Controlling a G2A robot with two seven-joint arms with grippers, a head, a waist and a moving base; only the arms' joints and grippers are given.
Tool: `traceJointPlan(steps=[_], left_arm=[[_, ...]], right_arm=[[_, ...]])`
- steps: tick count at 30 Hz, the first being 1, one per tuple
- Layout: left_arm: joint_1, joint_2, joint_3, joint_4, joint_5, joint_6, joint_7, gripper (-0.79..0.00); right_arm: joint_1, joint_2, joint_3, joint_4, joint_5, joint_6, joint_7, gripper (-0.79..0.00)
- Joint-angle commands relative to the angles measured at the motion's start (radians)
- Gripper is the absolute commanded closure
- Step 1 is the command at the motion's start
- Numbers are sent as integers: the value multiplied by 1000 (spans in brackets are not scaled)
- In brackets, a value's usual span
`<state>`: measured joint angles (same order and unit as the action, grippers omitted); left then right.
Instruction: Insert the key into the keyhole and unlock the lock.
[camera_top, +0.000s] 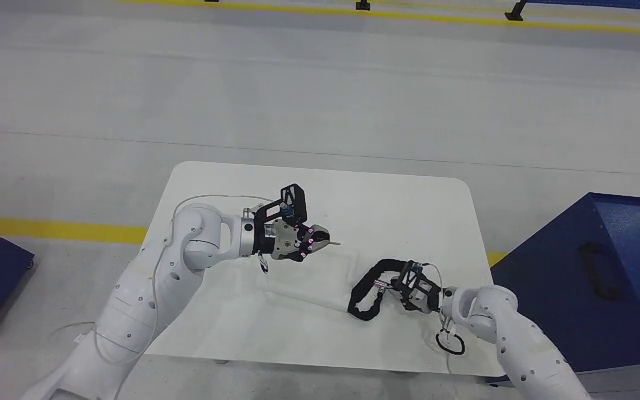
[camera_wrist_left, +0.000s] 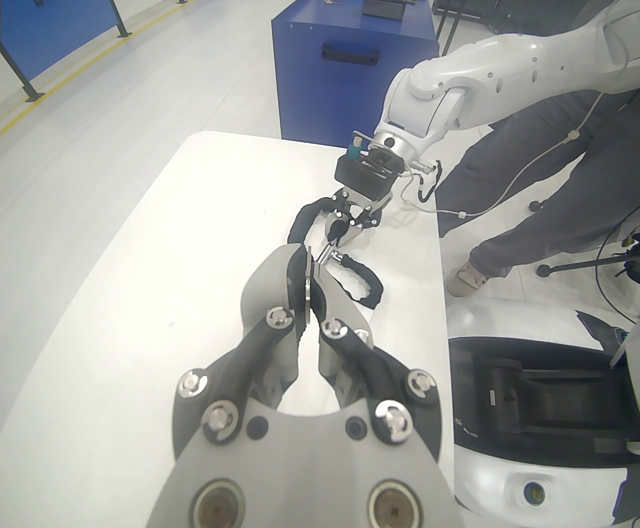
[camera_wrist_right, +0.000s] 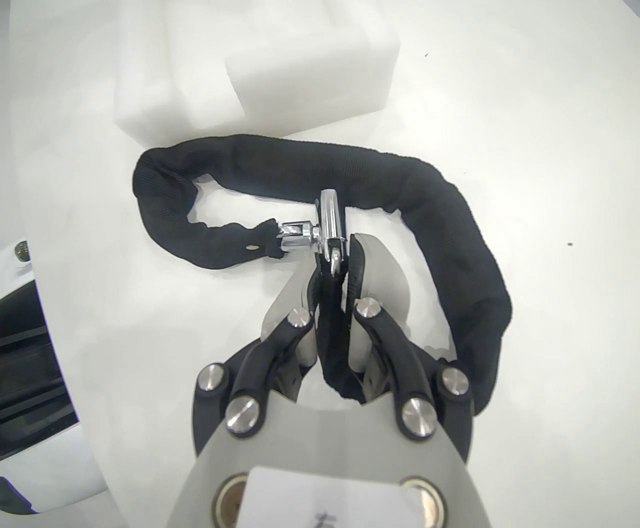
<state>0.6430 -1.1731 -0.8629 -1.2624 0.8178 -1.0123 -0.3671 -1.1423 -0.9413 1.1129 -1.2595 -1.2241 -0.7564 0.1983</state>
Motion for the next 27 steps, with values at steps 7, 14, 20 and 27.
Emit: traceJointPlan(steps=[7,14,20,27], left_arm=[[0,0,0,0,0,0,0,0],[0,0,0,0,0,0,0,0],[0,0,0,0,0,0,0,0],[0,0,0,0,0,0,0,0]], right_arm=[[19,5,23,-3,69,-79,87,-286],[42,9,27,-32,95,-88,214,-354],[78,6,7,-29,137,-107,336,-357],[109,-5,-39,-39,143,-77,419,-323]])
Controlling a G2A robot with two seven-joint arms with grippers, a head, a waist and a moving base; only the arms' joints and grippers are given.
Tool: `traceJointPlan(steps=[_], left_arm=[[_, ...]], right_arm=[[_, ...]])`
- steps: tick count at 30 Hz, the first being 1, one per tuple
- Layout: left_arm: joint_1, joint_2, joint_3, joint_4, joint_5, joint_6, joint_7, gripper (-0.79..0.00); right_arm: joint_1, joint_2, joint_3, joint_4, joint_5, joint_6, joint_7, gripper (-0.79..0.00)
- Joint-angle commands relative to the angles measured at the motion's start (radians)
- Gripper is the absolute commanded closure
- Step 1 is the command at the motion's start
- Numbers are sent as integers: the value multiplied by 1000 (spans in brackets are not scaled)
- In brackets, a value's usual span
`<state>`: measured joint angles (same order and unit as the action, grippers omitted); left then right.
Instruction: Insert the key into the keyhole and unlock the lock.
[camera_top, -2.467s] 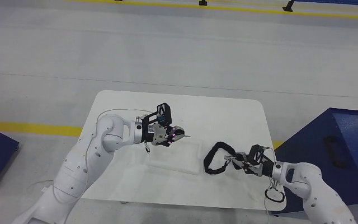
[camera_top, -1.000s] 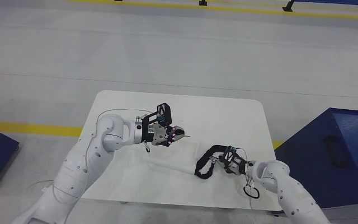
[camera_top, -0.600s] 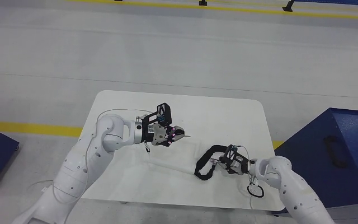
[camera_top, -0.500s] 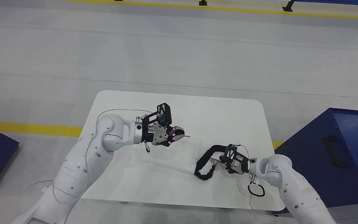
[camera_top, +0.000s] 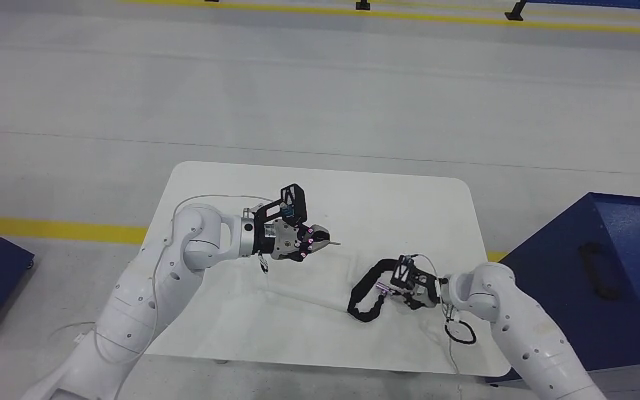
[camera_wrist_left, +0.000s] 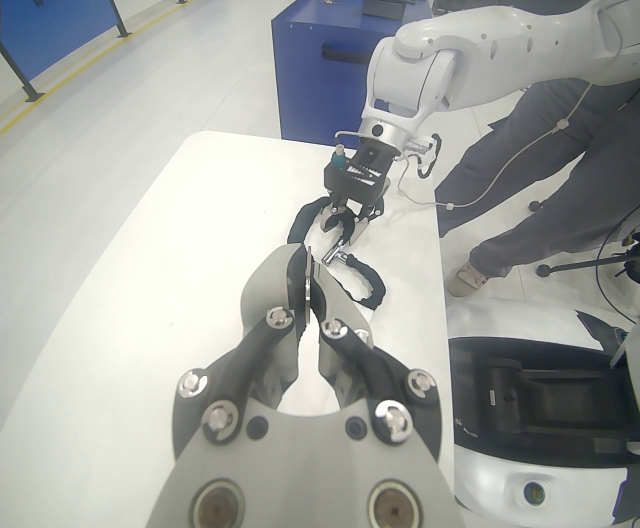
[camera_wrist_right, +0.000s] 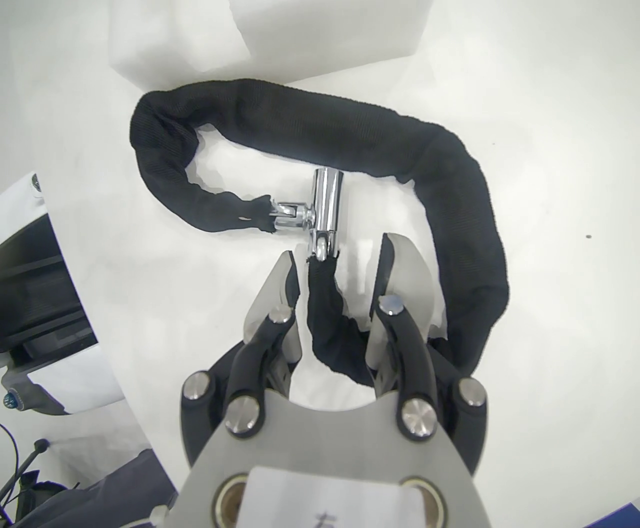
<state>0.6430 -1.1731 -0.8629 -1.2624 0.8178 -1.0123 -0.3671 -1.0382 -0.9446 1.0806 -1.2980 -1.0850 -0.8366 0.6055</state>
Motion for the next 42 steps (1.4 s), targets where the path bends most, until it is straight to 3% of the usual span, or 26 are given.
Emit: traceJointPlan(steps=[1,11,13,20,26,32,42], left_arm=[[0,0,0,0,0,0,0,0],[0,0,0,0,0,0,0,0],[0,0,0,0,0,0,0,0],[0,0,0,0,0,0,0,0],[0,0,0,0,0,0,0,0],[0,0,0,0,0,0,0,0],[0,0,0,0,0,0,0,0]], right_arm=[[9,-3,-13,-1,2,11,23,-320],[42,-19,-68,6,21,61,110,-252],[46,-21,-77,11,20,68,130,0],[58,-25,-94,36,51,63,173,0],[45,-6,-28,48,122,12,150,0],[-49,33,106,-17,43,-13,-44,0],[-354,88,375,-178,-204,64,-628,0]])
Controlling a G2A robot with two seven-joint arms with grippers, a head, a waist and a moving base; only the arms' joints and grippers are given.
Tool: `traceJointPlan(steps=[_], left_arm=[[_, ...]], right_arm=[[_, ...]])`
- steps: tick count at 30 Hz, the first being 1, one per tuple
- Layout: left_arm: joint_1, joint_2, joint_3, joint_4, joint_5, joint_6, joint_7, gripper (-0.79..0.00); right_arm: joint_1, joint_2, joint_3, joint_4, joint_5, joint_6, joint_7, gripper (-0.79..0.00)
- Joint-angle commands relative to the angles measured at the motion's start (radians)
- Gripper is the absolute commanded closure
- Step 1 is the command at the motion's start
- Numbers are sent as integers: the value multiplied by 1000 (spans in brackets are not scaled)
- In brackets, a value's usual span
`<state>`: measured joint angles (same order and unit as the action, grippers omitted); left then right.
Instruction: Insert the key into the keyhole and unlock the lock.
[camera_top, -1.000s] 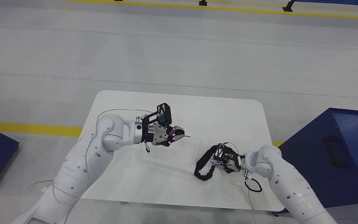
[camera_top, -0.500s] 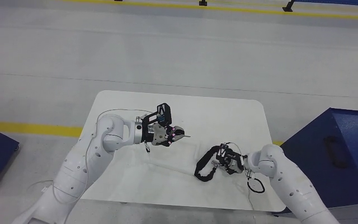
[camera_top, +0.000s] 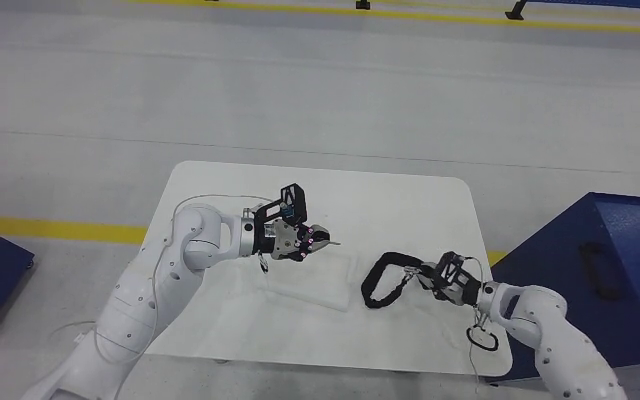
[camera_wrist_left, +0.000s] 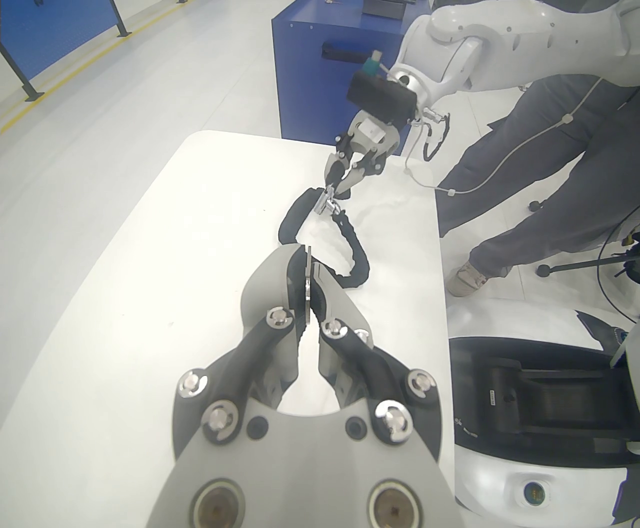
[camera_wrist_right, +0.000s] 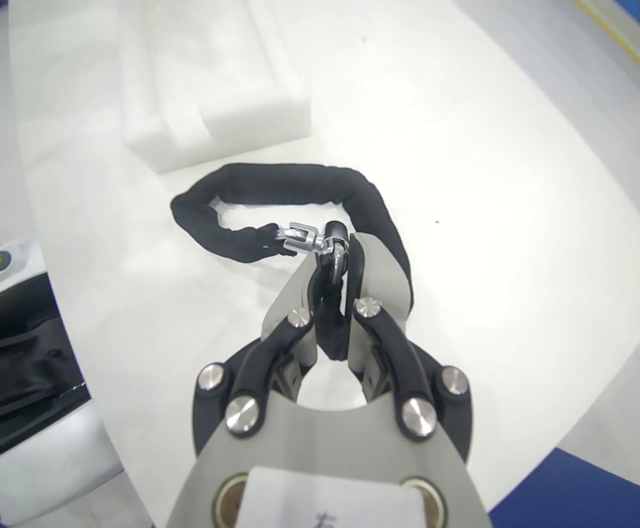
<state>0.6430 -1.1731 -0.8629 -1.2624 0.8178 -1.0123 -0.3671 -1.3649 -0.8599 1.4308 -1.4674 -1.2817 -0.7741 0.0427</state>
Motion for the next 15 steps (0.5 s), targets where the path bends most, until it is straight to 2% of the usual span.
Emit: traceJointPlan(steps=[1,6,8,9,10,12,15], left_arm=[[0,0,0,0,0,0,0,0],[0,0,0,0,0,0,0,0],[0,0,0,0,0,0,0,0],[0,0,0,0,0,0,0,0],[0,0,0,0,0,0,0,0],[0,0,0,0,0,0,0,0],[0,0,0,0,0,0,0,0]], right_arm=[[-52,6,46,-17,-16,-6,-107,0],[-153,17,143,-52,-5,-44,-308,0],[-183,18,173,-49,66,-102,-374,0],[-190,20,182,-44,111,-162,-390,0],[-190,22,189,-31,160,-231,-396,0],[-190,29,143,-28,290,-238,-370,0],[-149,58,14,-37,551,-238,-246,0]])
